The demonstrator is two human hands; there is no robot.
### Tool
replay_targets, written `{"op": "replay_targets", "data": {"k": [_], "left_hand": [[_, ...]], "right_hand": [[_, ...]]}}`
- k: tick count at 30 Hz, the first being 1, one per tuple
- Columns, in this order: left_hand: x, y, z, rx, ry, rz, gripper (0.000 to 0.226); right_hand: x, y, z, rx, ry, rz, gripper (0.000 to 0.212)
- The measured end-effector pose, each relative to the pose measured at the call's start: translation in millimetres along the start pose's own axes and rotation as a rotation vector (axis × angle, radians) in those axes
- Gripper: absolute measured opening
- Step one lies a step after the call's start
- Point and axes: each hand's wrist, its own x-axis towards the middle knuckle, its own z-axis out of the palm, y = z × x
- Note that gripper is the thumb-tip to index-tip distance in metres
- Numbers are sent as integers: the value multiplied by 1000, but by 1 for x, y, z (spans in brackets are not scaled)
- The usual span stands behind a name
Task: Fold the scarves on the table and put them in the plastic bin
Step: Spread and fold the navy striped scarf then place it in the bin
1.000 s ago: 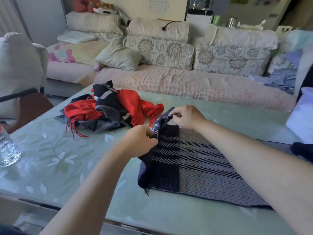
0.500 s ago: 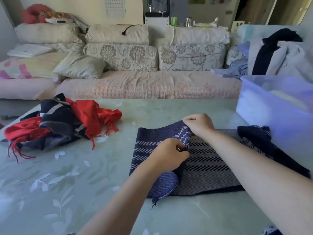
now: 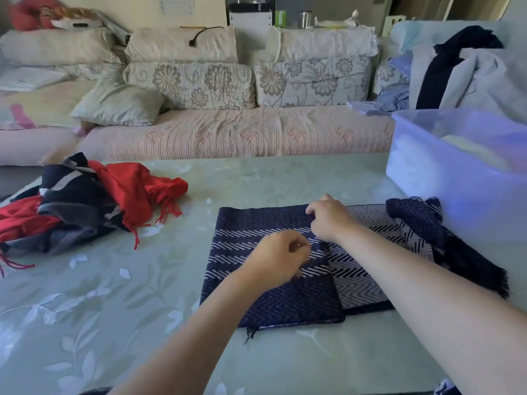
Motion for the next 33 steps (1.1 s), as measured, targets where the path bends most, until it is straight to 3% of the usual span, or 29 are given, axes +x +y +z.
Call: {"op": "replay_targets", "data": {"k": [3, 6, 9, 16, 21, 24, 29, 33], "left_hand": [[4, -28, -16, 485, 138, 132, 35], [-4, -60, -15, 753, -78, -26, 67], [-13, -74, -10, 715, -147, -66, 71], [-34, -86, -48, 632, -86, -28, 63], [-45, -99, -73, 647, 71, -58, 48], [-52, -107, -86, 675, 151, -166, 47], [-60, -112, -88, 674, 119, -287, 53], [-58, -109, -85, 589, 82, -290, 32]], "right_hand": [[-11, -10, 3, -128, 49, -160, 44], [-24, -10, 16, -199, -157, -216, 57], [-31, -3, 24, -196, -321, -126, 65], [-27, -32, 20, -460, -265, -49, 67], [-9, -101, 16, -310, -130, -290, 45], [7, -141, 23, -307, -80, -455, 51], [45, -182, 30, -461, -159, -611, 58], [61, -195, 37, -601, -179, -698, 49]]}}
